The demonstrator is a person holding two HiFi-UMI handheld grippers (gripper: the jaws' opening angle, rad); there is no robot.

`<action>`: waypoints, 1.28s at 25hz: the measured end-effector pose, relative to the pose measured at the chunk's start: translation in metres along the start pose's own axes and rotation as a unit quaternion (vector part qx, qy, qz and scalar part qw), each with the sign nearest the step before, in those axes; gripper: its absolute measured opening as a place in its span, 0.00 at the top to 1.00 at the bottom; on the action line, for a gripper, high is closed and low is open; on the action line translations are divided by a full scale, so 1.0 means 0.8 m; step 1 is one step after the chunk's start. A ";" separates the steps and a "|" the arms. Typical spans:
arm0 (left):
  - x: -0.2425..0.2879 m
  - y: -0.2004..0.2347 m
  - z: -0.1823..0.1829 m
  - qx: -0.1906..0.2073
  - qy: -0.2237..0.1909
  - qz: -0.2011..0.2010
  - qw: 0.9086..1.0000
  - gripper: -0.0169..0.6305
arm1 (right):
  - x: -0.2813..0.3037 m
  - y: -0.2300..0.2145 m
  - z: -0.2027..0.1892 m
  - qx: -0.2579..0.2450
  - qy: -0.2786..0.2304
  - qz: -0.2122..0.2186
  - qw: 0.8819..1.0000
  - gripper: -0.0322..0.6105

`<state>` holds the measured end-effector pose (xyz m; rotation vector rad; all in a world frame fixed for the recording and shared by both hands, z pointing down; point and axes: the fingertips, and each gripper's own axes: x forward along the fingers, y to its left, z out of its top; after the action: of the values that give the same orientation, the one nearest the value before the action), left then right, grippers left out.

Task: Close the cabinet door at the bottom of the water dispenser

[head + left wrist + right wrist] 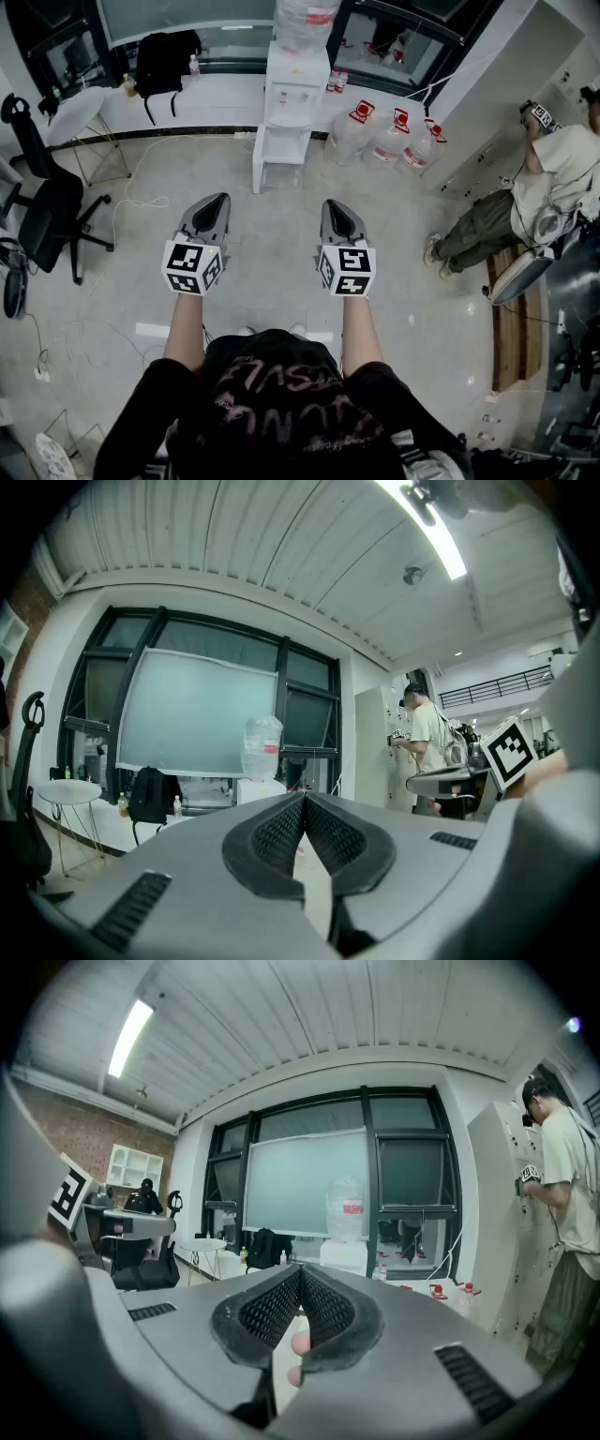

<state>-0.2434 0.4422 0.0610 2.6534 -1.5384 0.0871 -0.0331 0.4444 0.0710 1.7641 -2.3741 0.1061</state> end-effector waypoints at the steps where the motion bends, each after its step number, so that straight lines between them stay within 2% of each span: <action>1: 0.000 0.002 0.000 0.000 0.000 0.000 1.000 0.95 | 0.001 0.002 0.000 -0.004 0.001 -0.001 1.000 0.93; 12: -0.007 0.014 -0.006 0.000 0.007 -0.015 1.000 0.95 | 0.004 0.021 -0.002 -0.013 0.005 -0.012 1.000 0.93; 20: -0.002 0.027 -0.028 -0.008 0.020 -0.030 0.999 0.95 | 0.010 0.019 -0.019 -0.017 0.018 -0.027 0.999 0.93; 27: 0.055 0.036 -0.051 -0.010 0.047 -0.038 0.998 0.95 | 0.059 -0.018 -0.038 -0.008 0.033 -0.029 0.999 0.93; 32: 0.121 0.047 -0.065 -0.007 0.068 -0.037 0.997 0.95 | 0.120 -0.071 -0.050 0.011 0.038 -0.028 0.999 0.93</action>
<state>-0.2284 0.3445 0.1228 2.6302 -1.3923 0.2460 -0.0015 0.3439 0.1252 1.8013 -2.2774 0.1896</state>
